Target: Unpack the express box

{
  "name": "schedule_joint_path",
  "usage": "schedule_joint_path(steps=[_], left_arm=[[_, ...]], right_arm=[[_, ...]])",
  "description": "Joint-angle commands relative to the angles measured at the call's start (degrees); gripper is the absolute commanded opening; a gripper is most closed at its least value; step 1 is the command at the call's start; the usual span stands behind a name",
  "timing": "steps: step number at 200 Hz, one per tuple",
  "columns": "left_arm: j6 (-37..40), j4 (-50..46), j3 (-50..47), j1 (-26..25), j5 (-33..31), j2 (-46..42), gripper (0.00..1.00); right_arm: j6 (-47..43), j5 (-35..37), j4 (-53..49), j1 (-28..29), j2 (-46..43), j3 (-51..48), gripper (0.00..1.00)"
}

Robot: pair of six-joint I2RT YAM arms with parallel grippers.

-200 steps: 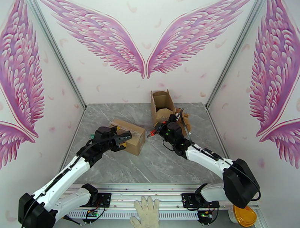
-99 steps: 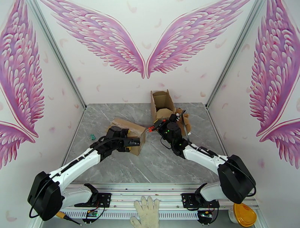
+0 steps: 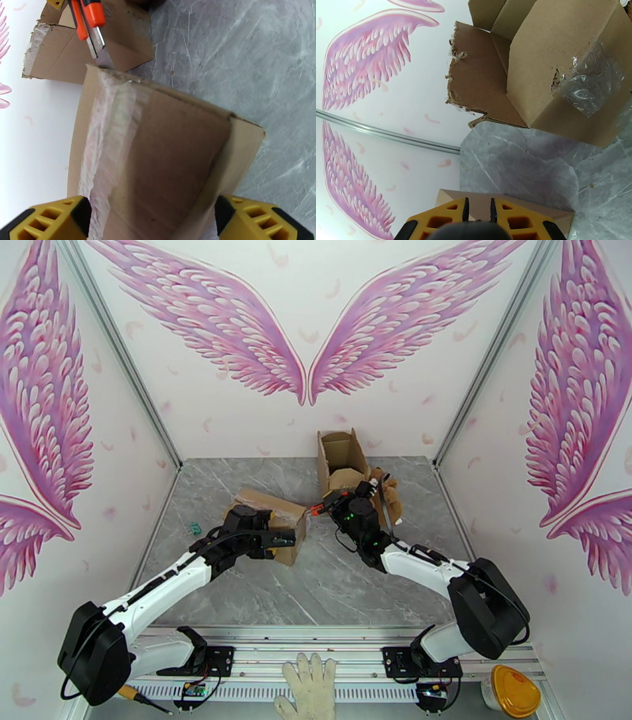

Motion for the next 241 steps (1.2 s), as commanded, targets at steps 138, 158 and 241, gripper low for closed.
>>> schedule_joint_path(steps=[138,158,241], left_arm=[[-6.0,5.6,-1.5,2.3,2.1,-0.9,0.85],[-8.0,7.5,-1.2,2.3,3.1,0.3,0.83],[-14.7,15.2,-1.3,1.2,3.8,4.9,0.75]], right_arm=[[3.5,1.4,3.6,0.7,2.6,1.0,0.0],[4.4,0.6,5.2,0.9,3.4,0.8,0.0],[5.8,-5.7,2.0,1.3,4.6,2.8,0.0]])
